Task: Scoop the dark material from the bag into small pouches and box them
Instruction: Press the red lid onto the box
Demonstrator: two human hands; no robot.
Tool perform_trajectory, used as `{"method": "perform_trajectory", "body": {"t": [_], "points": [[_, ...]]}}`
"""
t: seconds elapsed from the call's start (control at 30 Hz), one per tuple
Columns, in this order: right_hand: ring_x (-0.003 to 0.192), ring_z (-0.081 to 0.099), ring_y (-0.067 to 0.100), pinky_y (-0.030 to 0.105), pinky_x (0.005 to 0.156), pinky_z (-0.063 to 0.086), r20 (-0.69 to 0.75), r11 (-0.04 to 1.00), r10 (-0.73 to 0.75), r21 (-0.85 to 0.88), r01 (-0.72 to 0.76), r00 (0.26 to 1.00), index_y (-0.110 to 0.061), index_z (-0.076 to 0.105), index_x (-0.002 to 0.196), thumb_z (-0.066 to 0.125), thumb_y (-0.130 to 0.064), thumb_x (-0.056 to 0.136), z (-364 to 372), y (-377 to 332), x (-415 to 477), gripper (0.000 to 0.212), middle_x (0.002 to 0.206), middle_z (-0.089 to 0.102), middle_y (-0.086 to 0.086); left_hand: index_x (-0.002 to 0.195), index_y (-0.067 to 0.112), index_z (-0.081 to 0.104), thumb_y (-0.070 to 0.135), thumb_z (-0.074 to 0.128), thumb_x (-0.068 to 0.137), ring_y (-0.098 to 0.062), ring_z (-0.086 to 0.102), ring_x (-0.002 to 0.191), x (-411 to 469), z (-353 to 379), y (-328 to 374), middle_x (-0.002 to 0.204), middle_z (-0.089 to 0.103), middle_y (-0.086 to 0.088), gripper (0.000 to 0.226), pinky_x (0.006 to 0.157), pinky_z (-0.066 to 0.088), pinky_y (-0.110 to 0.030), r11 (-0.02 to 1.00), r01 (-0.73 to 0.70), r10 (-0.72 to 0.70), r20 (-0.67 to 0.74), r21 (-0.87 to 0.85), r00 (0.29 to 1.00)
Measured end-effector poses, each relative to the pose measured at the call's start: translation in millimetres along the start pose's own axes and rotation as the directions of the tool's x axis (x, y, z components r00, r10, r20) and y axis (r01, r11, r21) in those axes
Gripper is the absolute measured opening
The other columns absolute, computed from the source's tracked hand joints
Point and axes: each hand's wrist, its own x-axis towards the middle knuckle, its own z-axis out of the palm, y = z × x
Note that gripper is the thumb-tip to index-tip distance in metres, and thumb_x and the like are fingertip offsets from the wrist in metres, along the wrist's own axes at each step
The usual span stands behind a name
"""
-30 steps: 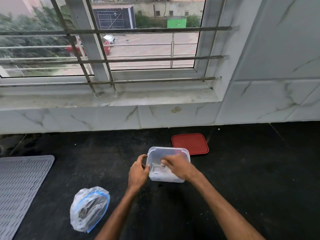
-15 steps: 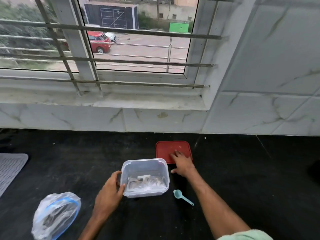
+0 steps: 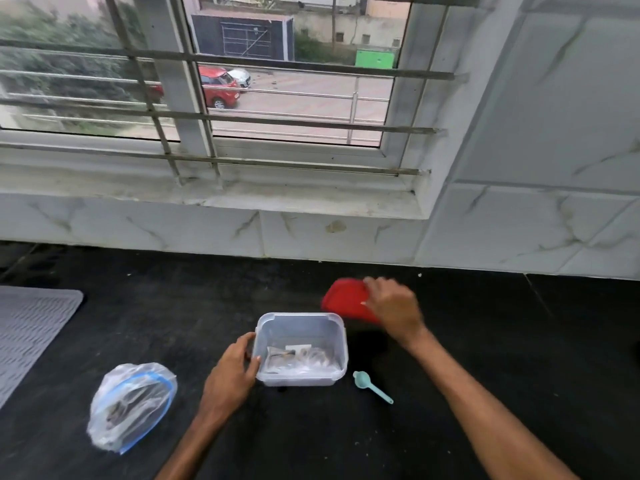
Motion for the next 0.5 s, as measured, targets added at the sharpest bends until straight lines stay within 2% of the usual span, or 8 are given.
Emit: {"method": "perform_trajectory", "body": {"t": [0.07,0.13,0.2,0.23,0.27,0.37,0.43,0.5], "points": [[0.072,0.057,0.024,0.036,0.065,0.048,-0.117,0.963,0.157,0.238,-0.125,0.981,-0.019,0.063,0.124,0.071,-0.017,0.081,-26,14,11,0.043,0.083,0.058,0.005,0.138,0.031,0.047,0.033,0.062,0.093,-0.005,0.059,0.094,-4,0,2,0.119,0.060,0.012,0.047,0.077,0.047,-0.028,1.000,-0.015,0.015,0.004,-0.022,1.000],[0.082,0.055,0.019,0.036,0.077,0.044,-0.008,0.867,0.220,0.459,-0.191,0.976,-0.028,0.058,0.134,0.055,-0.016,0.096,-43,18,19,0.040,0.091,0.058,0.004,0.137,0.032,0.048,0.034,0.062,0.093,-0.004,0.059,0.092,-7,2,3,0.115,0.059,0.014,0.046,0.076,0.047,-0.026,0.999,-0.014,0.014,0.005,-0.031,1.000],[0.091,0.058,0.016,0.036,0.083,0.047,0.165,0.712,0.152,0.666,-0.224,0.974,-0.033,0.060,0.132,0.050,-0.018,0.101,-44,8,22,0.035,0.099,0.061,0.002,0.135,0.033,0.049,0.034,0.061,0.092,-0.005,0.059,0.090,-9,3,1,0.112,0.061,0.013,0.044,0.075,0.047,-0.027,0.999,-0.006,0.006,-0.002,-0.037,1.000],[0.091,0.059,0.015,0.035,0.084,0.049,0.237,0.665,0.083,0.710,-0.231,0.968,-0.035,0.061,0.129,0.049,-0.019,0.101,-41,-3,21,0.034,0.100,0.060,0.000,0.133,0.034,0.049,0.034,0.060,0.093,-0.005,0.060,0.089,-10,3,0,0.110,0.061,0.013,0.042,0.076,0.048,-0.029,0.999,0.002,-0.002,-0.008,-0.047,1.000],[0.090,0.059,0.014,0.034,0.084,0.049,0.287,0.669,0.016,0.709,-0.224,0.958,-0.036,0.062,0.128,0.049,-0.020,0.101,-35,-15,17,0.033,0.099,0.057,-0.003,0.131,0.036,0.050,0.036,0.059,0.093,-0.006,0.060,0.090,-10,4,0,0.110,0.061,0.013,0.039,0.078,0.049,-0.031,0.998,0.011,-0.012,-0.014,-0.058,1.000],[0.093,0.061,0.020,0.034,0.084,0.049,0.348,0.780,-0.095,0.608,-0.148,0.933,-0.031,0.063,0.127,0.048,-0.025,0.102,-7,-59,0,0.030,0.103,0.055,0.000,0.125,0.039,0.053,0.045,0.049,0.098,-0.010,0.060,0.099,-9,7,0,0.110,0.057,0.010,0.028,0.085,0.049,-0.035,0.994,0.054,-0.057,-0.034,-0.092,0.998],[0.096,0.060,0.022,0.038,0.083,0.051,0.314,0.818,-0.076,0.562,-0.120,0.946,-0.027,0.063,0.124,0.049,-0.027,0.101,6,-88,-6,0.027,0.103,0.056,0.002,0.120,0.036,0.055,0.048,0.044,0.099,-0.010,0.060,0.102,-7,8,2,0.110,0.056,0.010,0.026,0.086,0.047,-0.034,0.990,0.076,-0.081,-0.042,-0.120,0.996],[0.090,0.059,0.021,0.041,0.075,0.052,0.200,0.857,-0.037,0.510,-0.072,0.979,-0.026,0.067,0.116,0.055,-0.025,0.098,15,-110,-6,0.022,0.096,0.057,0.001,0.117,0.034,0.055,0.053,0.045,0.097,-0.008,0.061,0.101,-3,10,3,0.111,0.059,0.010,0.030,0.084,0.049,-0.032,0.989,0.072,-0.077,-0.039,-0.131,0.996]]}}
